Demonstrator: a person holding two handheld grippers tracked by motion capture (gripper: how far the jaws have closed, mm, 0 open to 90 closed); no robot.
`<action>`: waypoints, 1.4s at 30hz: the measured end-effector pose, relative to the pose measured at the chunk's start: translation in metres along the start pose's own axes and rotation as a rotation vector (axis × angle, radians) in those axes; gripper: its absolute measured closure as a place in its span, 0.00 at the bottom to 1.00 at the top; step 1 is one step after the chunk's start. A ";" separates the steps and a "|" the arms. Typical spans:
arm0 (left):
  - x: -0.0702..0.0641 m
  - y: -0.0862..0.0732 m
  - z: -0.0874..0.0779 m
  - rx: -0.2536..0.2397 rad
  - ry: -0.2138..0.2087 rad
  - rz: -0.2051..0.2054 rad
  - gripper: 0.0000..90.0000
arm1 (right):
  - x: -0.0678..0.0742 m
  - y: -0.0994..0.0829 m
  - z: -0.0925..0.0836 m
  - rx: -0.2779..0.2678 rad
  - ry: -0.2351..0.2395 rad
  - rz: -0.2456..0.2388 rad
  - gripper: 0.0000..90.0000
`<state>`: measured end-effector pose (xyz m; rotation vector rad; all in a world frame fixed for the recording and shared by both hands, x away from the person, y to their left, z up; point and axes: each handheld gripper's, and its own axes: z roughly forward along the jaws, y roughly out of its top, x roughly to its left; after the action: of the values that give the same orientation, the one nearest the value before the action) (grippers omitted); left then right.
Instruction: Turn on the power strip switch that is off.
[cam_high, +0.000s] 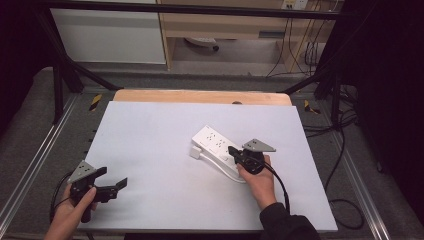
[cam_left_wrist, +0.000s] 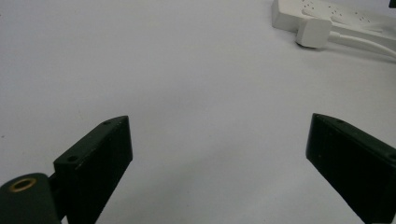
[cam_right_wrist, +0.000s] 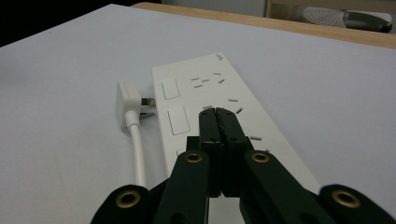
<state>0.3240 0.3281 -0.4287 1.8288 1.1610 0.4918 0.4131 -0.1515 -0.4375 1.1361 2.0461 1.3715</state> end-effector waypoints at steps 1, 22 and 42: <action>0.000 0.000 0.000 0.000 0.000 0.000 0.08 | 0.001 -0.001 0.001 0.007 0.003 -0.001 1.00; -0.001 0.000 0.001 -0.001 0.003 0.015 0.08 | 0.009 -0.009 0.006 0.047 0.020 -0.027 1.00; 0.000 0.000 0.000 -0.002 0.005 0.012 0.08 | 0.009 -0.012 0.008 0.058 0.023 -0.037 1.00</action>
<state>0.3241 0.3281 -0.4290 1.8347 1.1530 0.5041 0.4088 -0.1420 -0.4511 1.1060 2.1249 1.3215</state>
